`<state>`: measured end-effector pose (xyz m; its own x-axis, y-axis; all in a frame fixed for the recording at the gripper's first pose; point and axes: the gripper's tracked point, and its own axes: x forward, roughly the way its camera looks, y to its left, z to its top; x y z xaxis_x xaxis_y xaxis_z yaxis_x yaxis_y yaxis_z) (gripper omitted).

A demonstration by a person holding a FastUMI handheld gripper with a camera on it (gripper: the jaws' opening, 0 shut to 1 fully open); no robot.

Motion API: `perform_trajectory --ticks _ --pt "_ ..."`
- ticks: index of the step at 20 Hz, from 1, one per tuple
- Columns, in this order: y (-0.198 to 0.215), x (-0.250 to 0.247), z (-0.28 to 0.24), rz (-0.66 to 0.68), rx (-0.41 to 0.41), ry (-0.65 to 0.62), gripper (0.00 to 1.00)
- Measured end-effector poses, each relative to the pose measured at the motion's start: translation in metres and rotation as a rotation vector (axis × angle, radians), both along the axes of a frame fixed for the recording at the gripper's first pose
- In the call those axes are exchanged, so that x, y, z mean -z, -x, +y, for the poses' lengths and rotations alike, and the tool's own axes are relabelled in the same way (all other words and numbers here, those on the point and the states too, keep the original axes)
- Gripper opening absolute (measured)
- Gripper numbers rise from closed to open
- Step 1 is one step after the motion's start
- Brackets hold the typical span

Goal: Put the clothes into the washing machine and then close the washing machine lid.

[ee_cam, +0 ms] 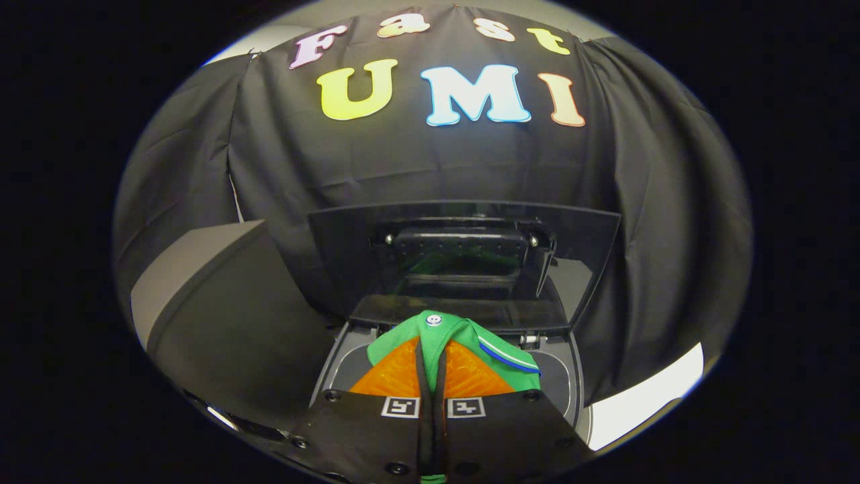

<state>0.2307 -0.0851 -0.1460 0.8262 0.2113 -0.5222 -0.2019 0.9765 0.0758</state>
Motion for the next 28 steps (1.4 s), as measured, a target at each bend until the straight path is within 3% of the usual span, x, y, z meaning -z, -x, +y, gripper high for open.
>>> perform_trajectory --ticks 9,13,15,18,28 --pt "0.009 0.048 -0.009 0.099 0.014 0.016 0.02" --pt "0.016 0.053 -0.012 0.125 0.023 0.035 0.17" --pt "0.014 0.047 -0.016 0.105 0.035 0.027 0.32" --pt "0.014 0.041 -0.016 0.094 0.046 0.016 1.0" --pt "0.002 -0.015 -0.015 -0.04 0.068 0.004 0.98"
